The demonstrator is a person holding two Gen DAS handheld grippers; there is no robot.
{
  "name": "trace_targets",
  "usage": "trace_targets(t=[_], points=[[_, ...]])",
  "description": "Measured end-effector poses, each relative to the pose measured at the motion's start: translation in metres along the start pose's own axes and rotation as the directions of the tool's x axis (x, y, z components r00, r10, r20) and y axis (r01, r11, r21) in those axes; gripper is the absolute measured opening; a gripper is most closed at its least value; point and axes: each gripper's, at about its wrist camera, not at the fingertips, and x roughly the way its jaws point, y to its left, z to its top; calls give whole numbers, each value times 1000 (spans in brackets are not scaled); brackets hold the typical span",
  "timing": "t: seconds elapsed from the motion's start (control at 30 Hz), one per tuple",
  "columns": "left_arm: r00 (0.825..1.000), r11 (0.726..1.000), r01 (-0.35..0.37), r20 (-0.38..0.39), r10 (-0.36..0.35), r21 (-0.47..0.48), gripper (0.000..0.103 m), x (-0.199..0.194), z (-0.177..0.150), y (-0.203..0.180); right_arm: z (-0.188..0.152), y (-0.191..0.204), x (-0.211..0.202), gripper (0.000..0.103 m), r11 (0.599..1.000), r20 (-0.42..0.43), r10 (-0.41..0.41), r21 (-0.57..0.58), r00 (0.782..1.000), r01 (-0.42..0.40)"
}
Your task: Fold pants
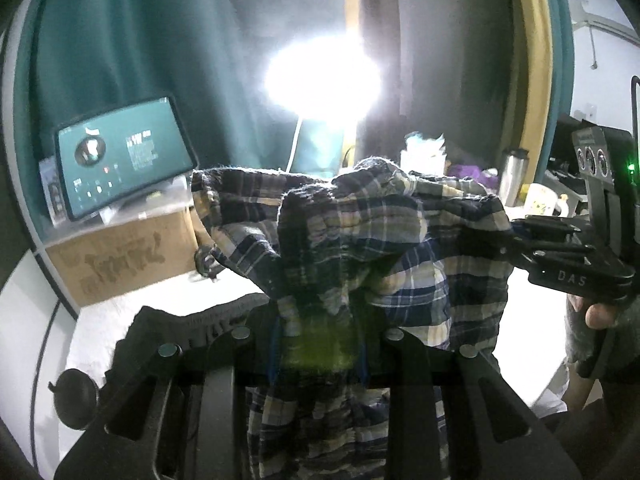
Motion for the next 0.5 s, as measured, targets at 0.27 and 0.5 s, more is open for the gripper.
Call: trace_targets(t=[0.27, 0.5], points=[[996, 1000, -10, -87, 8, -24, 27, 41, -7, 17, -9, -5, 46, 23, 999, -81, 21, 39, 997, -18], [987, 998, -36, -161, 28, -49, 27, 75, -13, 29, -15, -17, 86, 23, 998, -150, 49, 58, 988, -40]])
